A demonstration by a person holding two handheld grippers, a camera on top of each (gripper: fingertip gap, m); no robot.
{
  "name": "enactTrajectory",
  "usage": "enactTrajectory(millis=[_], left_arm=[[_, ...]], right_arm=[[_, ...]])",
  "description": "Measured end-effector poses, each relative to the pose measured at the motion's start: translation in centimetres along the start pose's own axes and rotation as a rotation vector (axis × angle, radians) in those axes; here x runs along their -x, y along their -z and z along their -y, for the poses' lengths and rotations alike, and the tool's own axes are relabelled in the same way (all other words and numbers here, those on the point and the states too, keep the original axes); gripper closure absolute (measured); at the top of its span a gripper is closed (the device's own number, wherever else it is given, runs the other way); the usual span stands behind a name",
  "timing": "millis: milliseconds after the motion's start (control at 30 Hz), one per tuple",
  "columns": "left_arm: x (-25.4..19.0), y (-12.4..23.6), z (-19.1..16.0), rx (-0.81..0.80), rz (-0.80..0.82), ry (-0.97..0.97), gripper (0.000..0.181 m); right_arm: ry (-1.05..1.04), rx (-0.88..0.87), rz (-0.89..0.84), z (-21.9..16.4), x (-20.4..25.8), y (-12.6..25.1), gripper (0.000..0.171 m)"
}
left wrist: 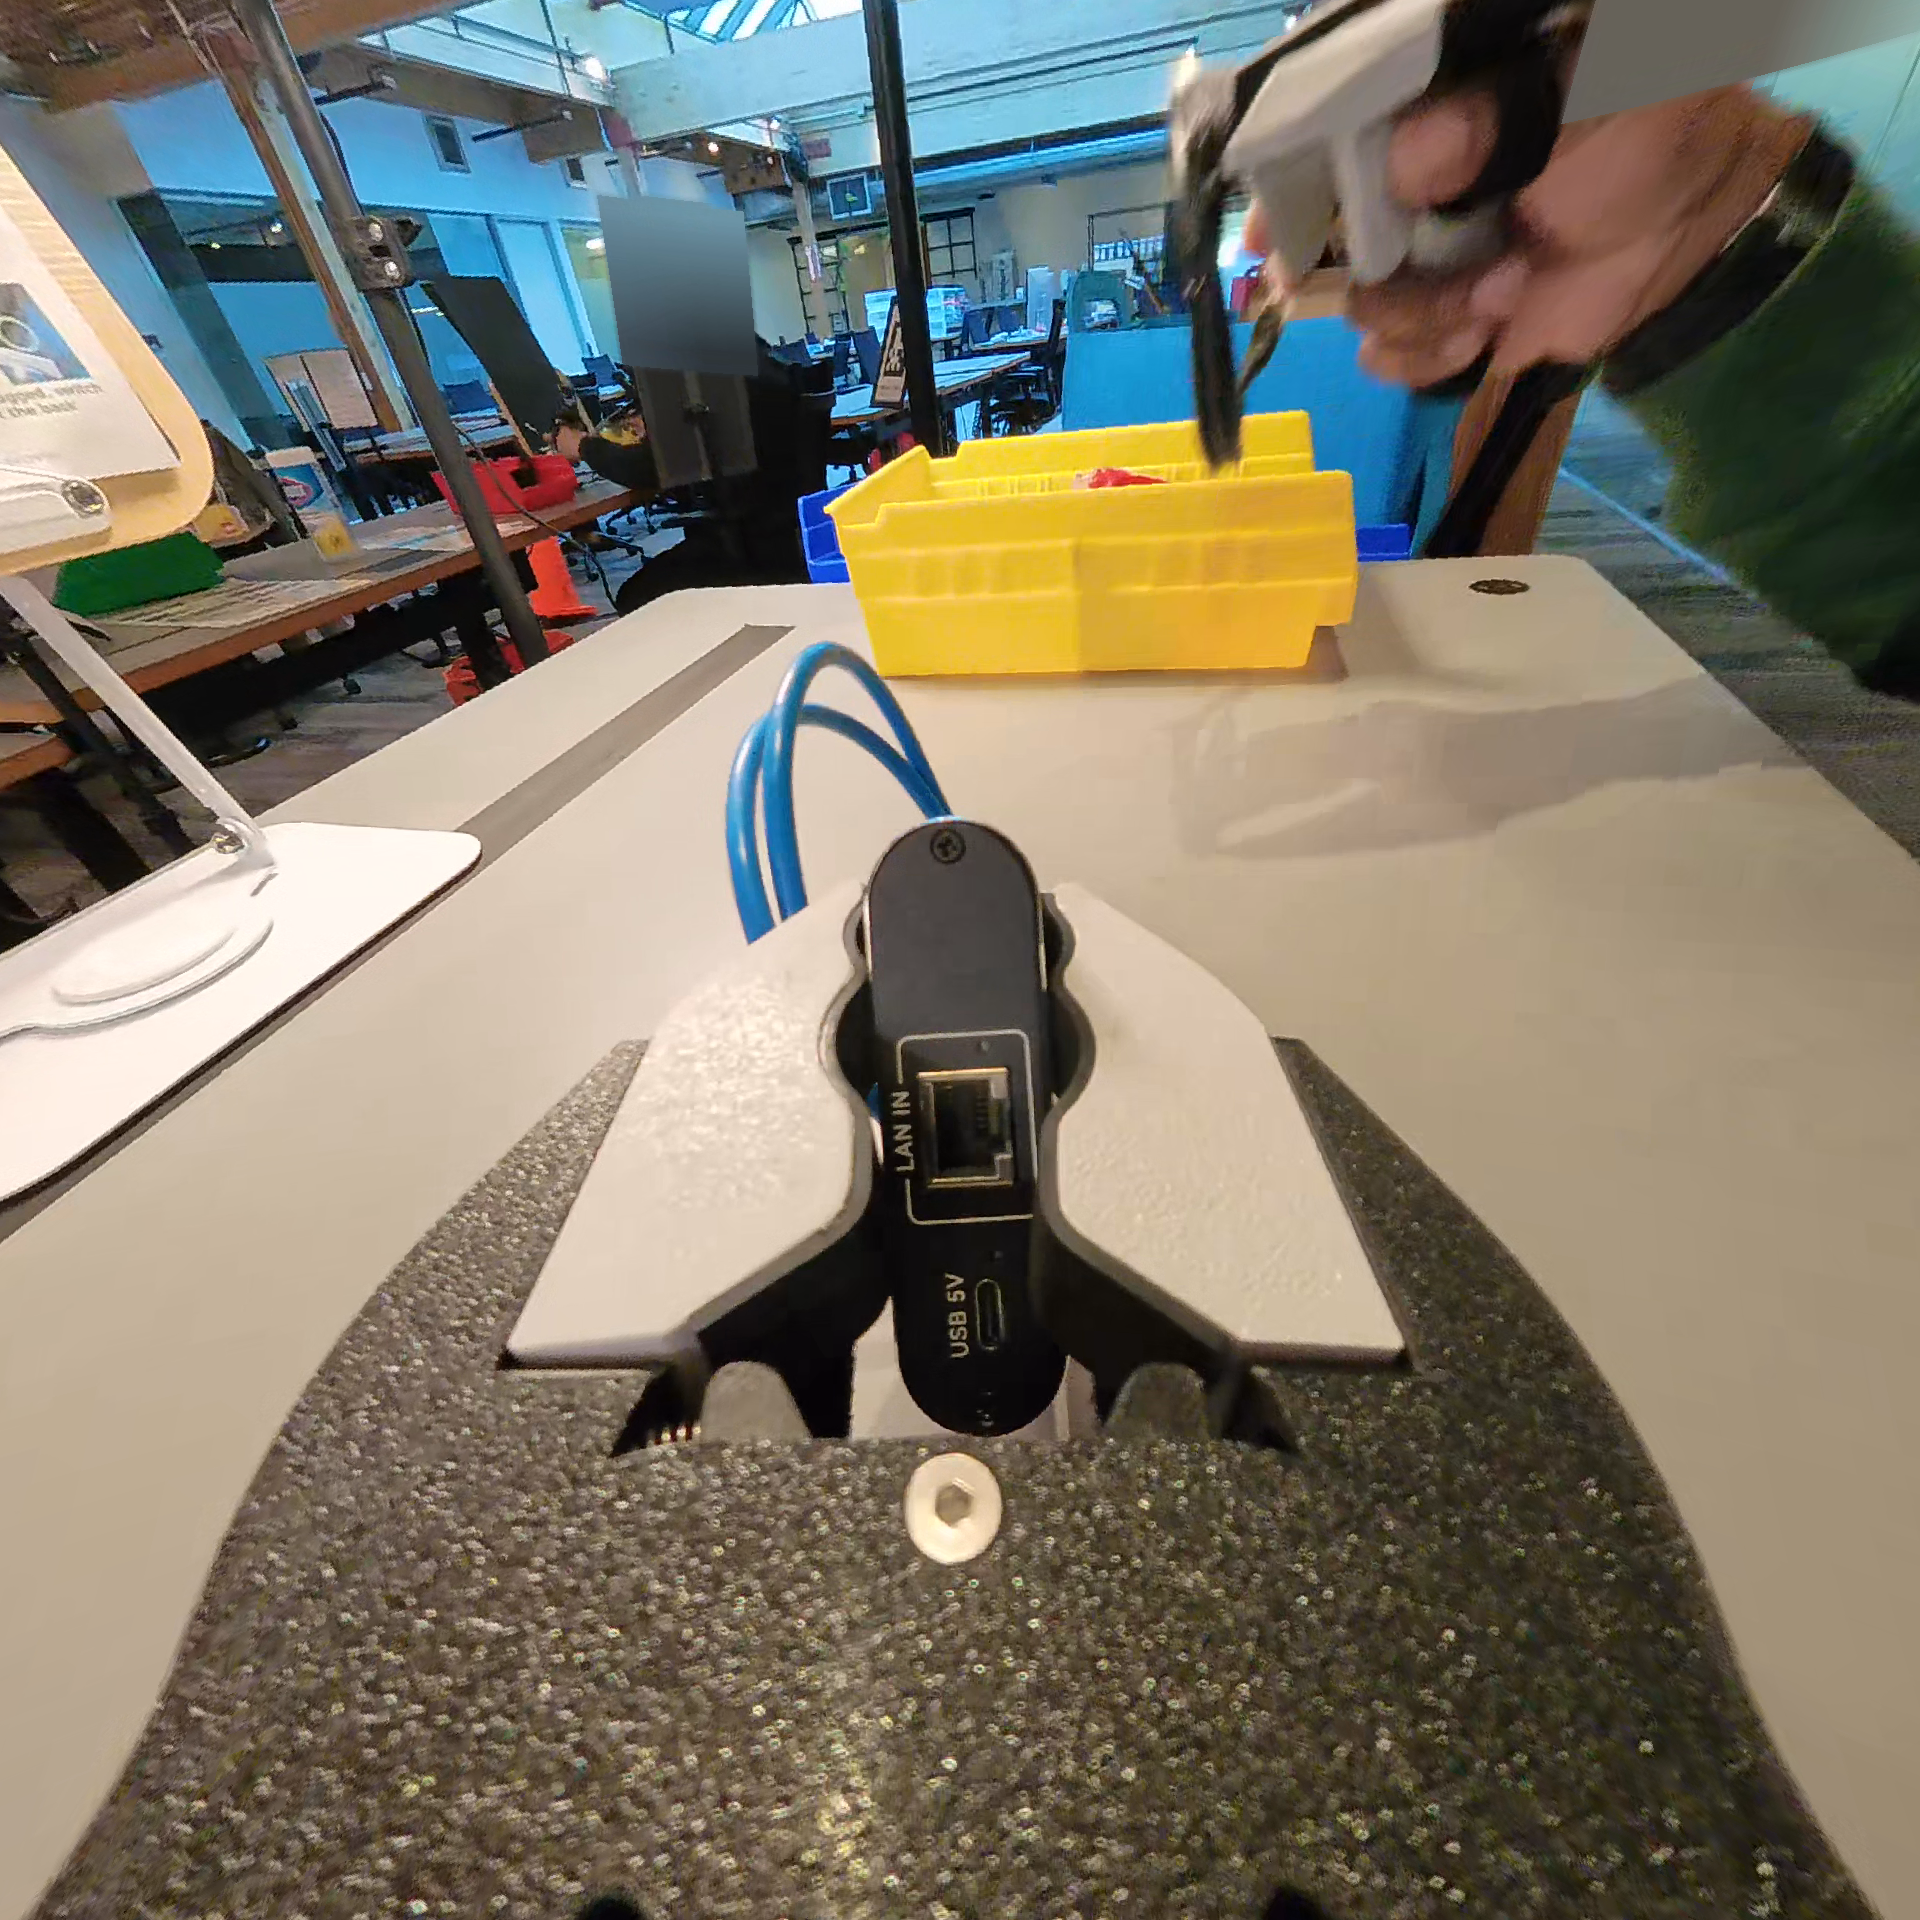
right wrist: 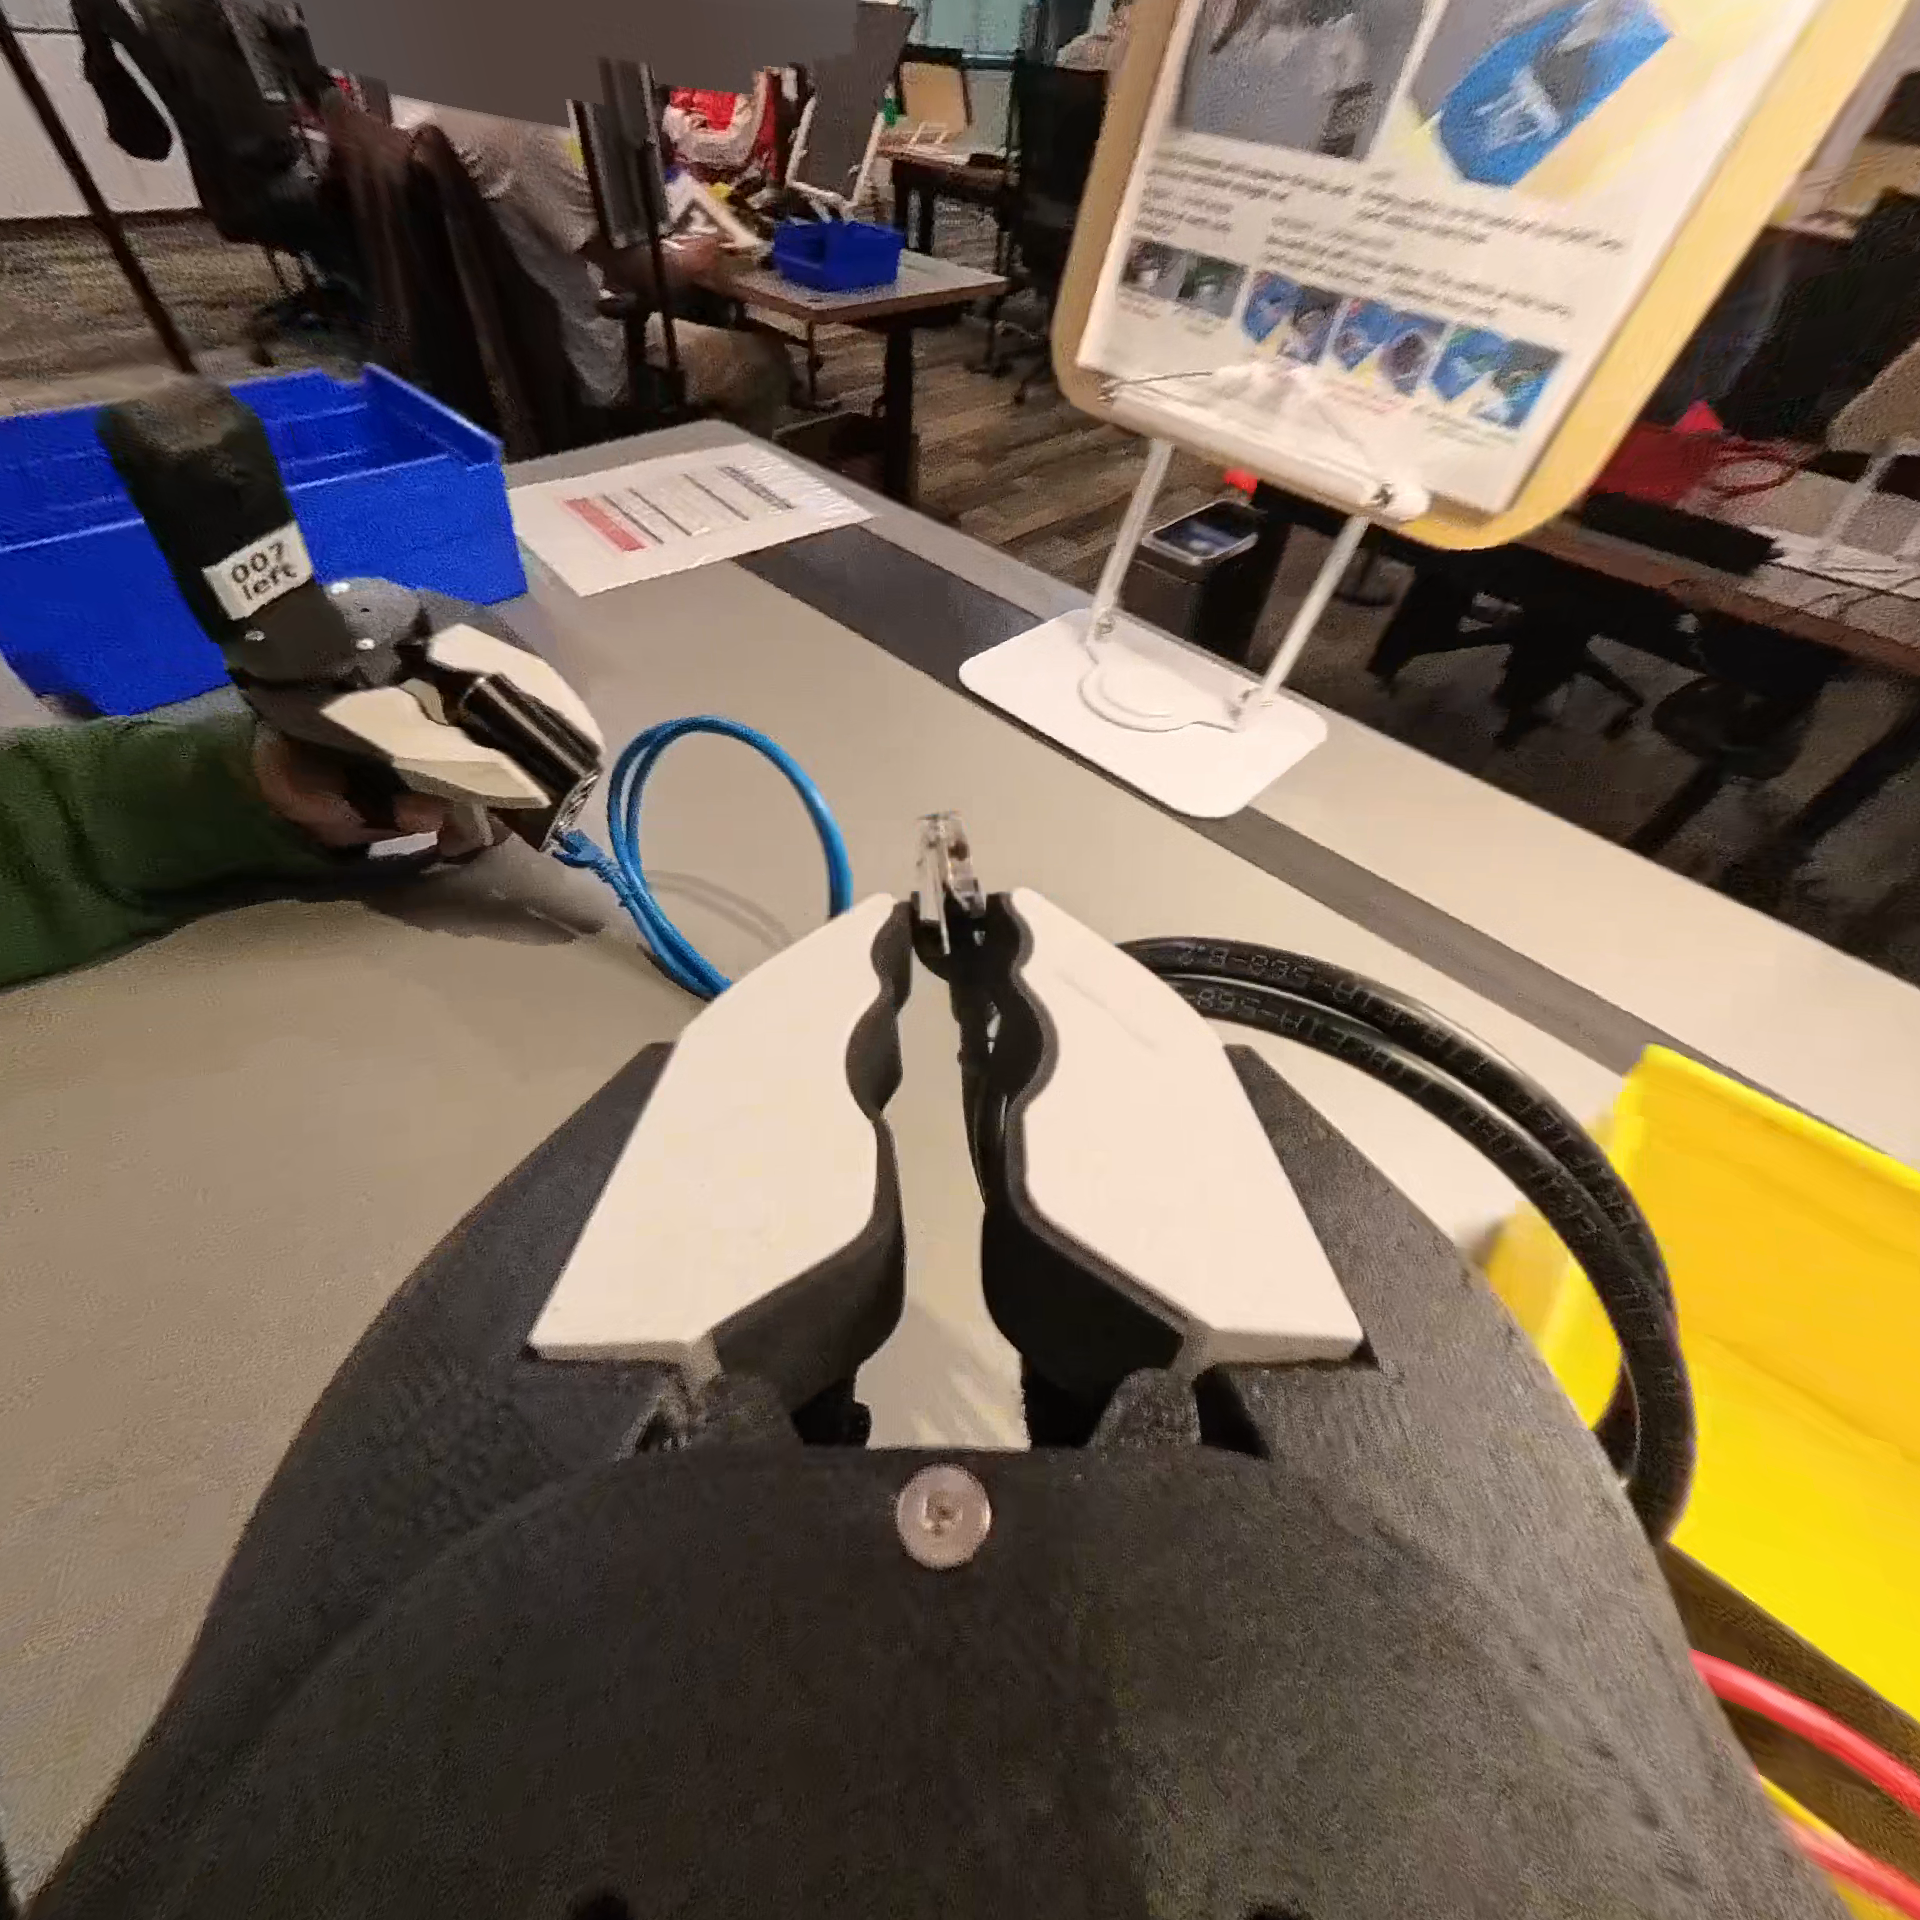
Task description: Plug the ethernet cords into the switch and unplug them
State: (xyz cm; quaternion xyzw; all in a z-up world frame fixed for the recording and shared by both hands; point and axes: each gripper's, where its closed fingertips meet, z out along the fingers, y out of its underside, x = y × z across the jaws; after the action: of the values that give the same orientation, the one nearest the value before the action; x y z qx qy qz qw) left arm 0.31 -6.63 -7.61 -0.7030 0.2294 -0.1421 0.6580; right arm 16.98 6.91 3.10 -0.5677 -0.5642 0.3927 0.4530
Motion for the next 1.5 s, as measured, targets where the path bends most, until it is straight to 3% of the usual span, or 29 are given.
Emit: enactTrajectory(millis=[133, 200, 333, 467, 567, 700, 867, 933, 1167, 1300, 1500], left_arm=[[0.1, -0.1, 0.0, 0.004, 0.005, 0.002, 0.153], [0.2, -0.1, 0.0, 0.005, 0.006, 0.005, 0.153], [0.1, -0.1, 0.0, 0.004, 0.005, 0.0, 0.153], [0.2, 0.0, 0.0, 0.003, 0.002, 0.041, 0.153], [0.4, 0.1, 0.1, -0.003, -0.004, 0.115, 0.153], [1.0, 0.3, 0.3, -0.025, -0.009, 0.237, 0.153], [2.7, 0.8, 0.1, -0.079, 0.012, 0.474, 0.153], [3.4, 1.2, 0.1, -0.122, 0.02, 0.554, 0.153], [4.4, 2.0, 1.1, -0.274, 0.012, 0.677, 0.153], [4.5, 2.0, 1.2, -0.3, 0.05, 0.67, 0.153], [5.9, 4.1, 2.9, -0.515, 0.148, 0.655, 0.153]], right_arm=[[0.039, 0.106, -0.171, 1.0, -4.9, 7.2, 0.157], [0.006, 0.226, -0.129, -1.0, -6.4, 8.8, 0.157], [-0.106, 0.391, -0.145, -7.3, -10.8, 9.3, 0.156], [-0.262, 0.52, -0.071, -13.7, -12.2, 7.9, 0.156], [-0.239, 0.523, -0.13, -14.0, -13.3, 7.6, 0.15], [-0.059, 0.578, -0.226, -11.5, -13.3, 7.9, 0.143], [0.168, 0.677, -0.275, -9.2, -10.9, 6.0, 0.141], [0.185, 0.664, -0.213, -8.8, -9.0, 4.0, 0.14], [0.261, 0.389, 0.305, -7.2, 7.1, -9.2, 0.136], [0.355, 0.173, 0.478, -7.2, 15.5, -16.6, 0.138], [0.233, 0.032, 0.545, -6.9, 21.6, -18.1, 0.159]])
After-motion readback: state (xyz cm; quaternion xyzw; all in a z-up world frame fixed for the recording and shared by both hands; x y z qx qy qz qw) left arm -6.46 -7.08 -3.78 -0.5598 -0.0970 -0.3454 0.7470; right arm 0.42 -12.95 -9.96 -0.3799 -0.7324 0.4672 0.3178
